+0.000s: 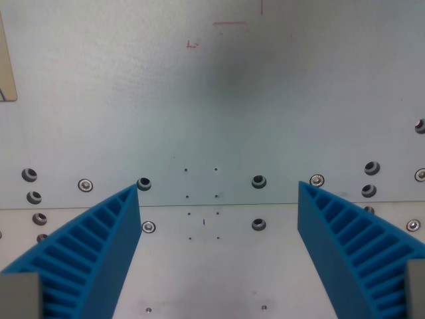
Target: Rotate around gripper positive x
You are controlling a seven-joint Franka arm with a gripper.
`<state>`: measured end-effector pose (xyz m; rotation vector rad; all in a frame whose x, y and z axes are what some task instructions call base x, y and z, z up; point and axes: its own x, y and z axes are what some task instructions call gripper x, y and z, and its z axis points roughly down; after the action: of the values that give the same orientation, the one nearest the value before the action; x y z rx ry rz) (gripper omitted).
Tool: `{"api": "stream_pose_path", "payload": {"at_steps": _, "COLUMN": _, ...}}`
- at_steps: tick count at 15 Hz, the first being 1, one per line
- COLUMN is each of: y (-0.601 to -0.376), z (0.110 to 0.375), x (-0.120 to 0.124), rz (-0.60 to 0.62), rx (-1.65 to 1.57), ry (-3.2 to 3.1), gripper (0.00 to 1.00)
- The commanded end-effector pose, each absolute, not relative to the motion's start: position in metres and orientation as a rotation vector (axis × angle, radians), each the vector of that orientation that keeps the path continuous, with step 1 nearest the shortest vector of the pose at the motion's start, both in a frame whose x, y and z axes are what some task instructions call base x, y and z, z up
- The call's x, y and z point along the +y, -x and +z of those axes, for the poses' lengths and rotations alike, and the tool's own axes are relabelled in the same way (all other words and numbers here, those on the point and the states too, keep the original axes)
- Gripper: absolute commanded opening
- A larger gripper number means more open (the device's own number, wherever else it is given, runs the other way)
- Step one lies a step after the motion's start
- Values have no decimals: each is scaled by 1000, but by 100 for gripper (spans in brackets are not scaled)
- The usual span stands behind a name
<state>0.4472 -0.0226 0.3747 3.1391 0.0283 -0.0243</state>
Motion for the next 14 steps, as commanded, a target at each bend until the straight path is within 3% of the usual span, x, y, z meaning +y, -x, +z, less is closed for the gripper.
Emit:
{"api": "stream_pose_path", "payload": {"at_steps": 1, "y": -447, "z": 378, "x": -23, "rz": -15, "rx": 29, "ry": -3151, "gripper": 100}}
{"api": "stream_pose_path", "payload": {"at_steps": 14, "y": -447, "z": 378, "x": -23, "rz": -18, "rx": 29, "ry": -3302, "gripper": 100}}
